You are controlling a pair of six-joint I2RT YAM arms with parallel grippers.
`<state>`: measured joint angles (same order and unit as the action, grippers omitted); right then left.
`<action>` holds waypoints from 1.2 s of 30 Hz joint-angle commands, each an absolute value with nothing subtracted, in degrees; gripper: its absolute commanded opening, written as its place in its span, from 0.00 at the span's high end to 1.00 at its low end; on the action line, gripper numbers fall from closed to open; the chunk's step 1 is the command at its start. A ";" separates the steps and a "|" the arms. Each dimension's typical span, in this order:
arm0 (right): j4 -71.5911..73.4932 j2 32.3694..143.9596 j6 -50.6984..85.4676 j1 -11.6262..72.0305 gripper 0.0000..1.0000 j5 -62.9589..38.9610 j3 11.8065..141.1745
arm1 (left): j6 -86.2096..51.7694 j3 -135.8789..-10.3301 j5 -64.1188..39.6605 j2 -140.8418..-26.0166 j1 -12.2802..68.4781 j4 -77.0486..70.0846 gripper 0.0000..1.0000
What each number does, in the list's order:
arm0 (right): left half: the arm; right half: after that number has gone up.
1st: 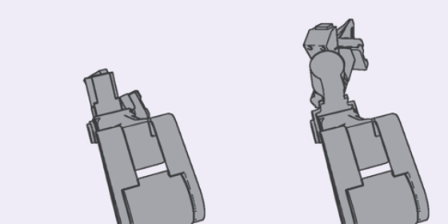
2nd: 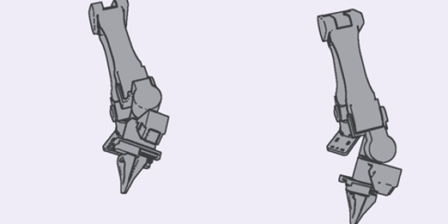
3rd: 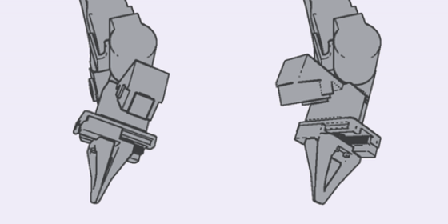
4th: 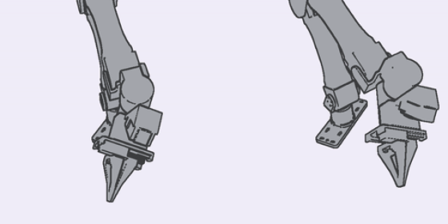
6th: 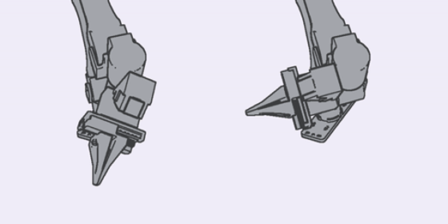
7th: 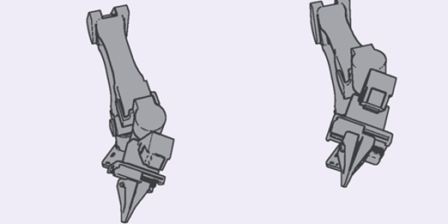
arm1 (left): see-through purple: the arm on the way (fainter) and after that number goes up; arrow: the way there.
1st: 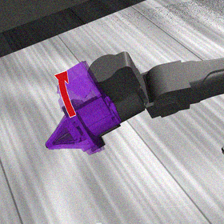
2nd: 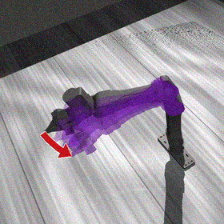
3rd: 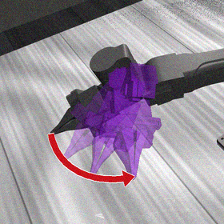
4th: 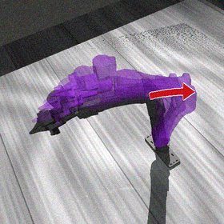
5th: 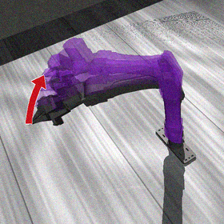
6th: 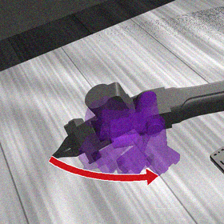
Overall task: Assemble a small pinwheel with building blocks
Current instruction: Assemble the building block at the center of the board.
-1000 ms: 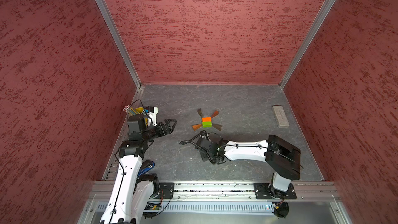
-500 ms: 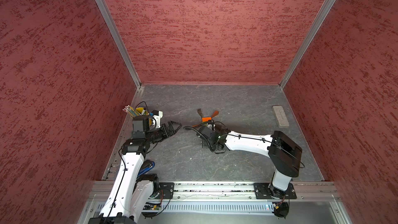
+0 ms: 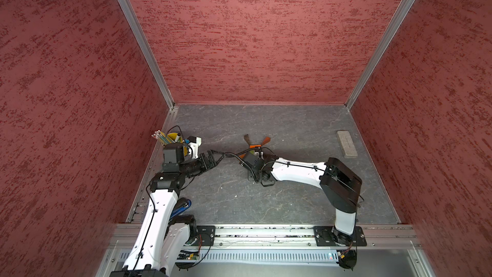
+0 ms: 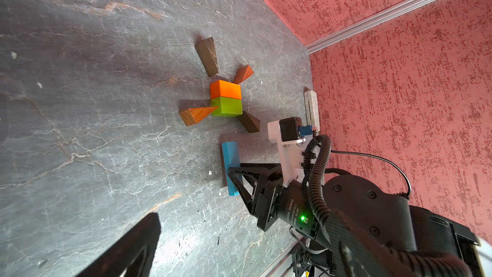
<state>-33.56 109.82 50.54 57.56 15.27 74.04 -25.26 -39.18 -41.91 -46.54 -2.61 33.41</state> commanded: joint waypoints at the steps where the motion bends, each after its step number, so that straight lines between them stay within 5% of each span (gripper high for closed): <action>1: -35.77 111.26 50.89 56.74 0.84 17.22 75.72 | -24.62 -38.76 -43.29 -45.79 -2.77 32.85 0.00; 36: -33.31 115.67 46.52 54.23 0.82 16.79 79.38 | -24.47 -38.76 -43.07 -45.72 -3.71 32.61 0.00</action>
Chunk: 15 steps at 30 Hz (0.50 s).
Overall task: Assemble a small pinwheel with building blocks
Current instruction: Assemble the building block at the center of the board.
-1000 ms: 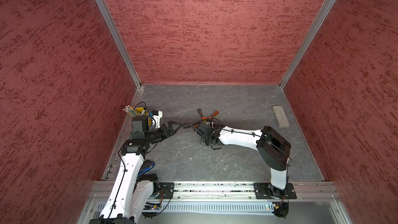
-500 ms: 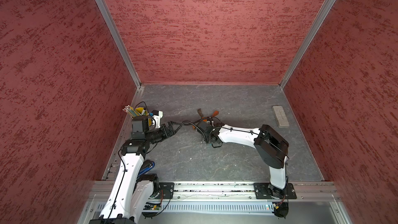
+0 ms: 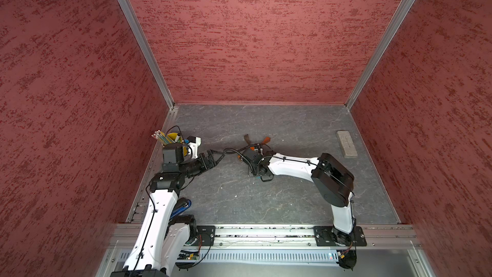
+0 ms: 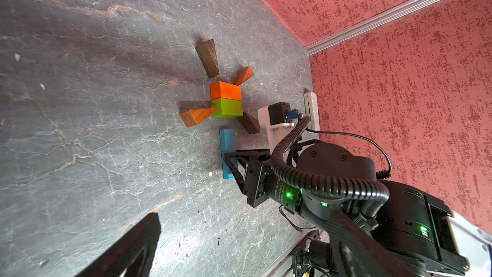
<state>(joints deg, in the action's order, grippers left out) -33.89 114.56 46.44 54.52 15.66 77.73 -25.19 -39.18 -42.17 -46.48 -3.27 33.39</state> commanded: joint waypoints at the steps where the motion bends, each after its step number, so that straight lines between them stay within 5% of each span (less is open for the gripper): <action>1: -33.39 115.73 46.49 54.23 0.82 16.87 79.54 | -24.46 -38.76 -43.05 -45.71 -3.70 32.61 0.00; 15: -33.31 116.32 46.32 53.83 0.80 17.88 79.79 | -24.48 -38.67 -43.40 -45.68 -3.69 32.43 0.00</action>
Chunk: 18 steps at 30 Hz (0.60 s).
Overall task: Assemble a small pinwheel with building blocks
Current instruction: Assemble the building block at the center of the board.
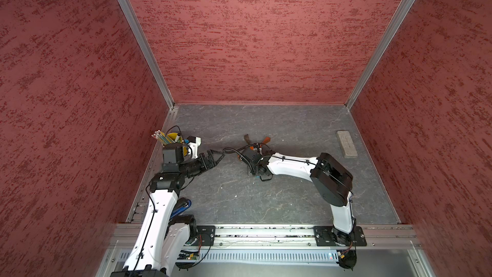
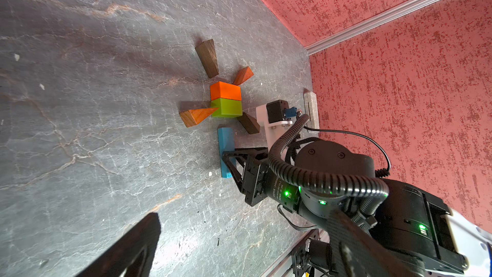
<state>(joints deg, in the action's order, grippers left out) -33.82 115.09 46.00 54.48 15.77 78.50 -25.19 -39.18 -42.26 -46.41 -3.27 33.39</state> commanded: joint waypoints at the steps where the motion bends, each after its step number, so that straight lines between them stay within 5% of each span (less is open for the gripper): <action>1: -33.27 116.29 46.27 53.86 0.79 18.13 79.82 | -24.35 -38.67 -43.36 -45.64 -3.69 32.43 0.00; 18: -31.84 116.90 45.97 53.44 0.77 17.53 79.72 | -24.35 -38.64 -43.59 -45.82 -3.74 32.19 0.00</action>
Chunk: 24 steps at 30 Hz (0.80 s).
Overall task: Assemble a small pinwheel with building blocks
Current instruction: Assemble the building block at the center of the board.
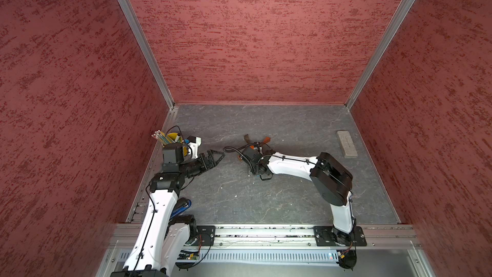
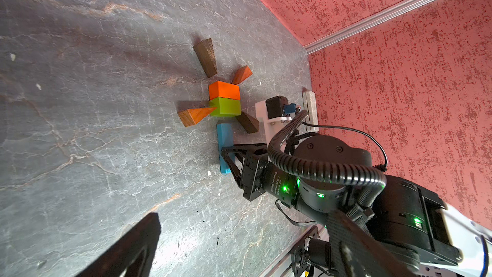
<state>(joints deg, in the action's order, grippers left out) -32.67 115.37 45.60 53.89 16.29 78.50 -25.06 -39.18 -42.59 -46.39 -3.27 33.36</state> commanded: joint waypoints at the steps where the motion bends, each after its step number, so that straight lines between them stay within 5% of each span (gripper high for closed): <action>1: -31.82 117.00 45.99 53.43 0.76 17.50 79.63 | -24.37 -38.58 -43.55 -45.80 -3.69 32.17 0.00; 14: -31.29 116.39 46.14 53.43 0.59 17.38 78.94 | -24.36 -38.58 -43.86 -45.56 -3.60 32.14 0.00; 24: -30.41 115.47 45.88 53.43 0.60 17.93 78.03 | -24.39 -38.59 -43.92 -45.53 -3.54 32.10 0.00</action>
<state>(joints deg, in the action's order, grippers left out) -31.73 115.42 45.45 53.78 16.32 78.48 -25.06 -39.18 -43.42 -46.37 -3.27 33.34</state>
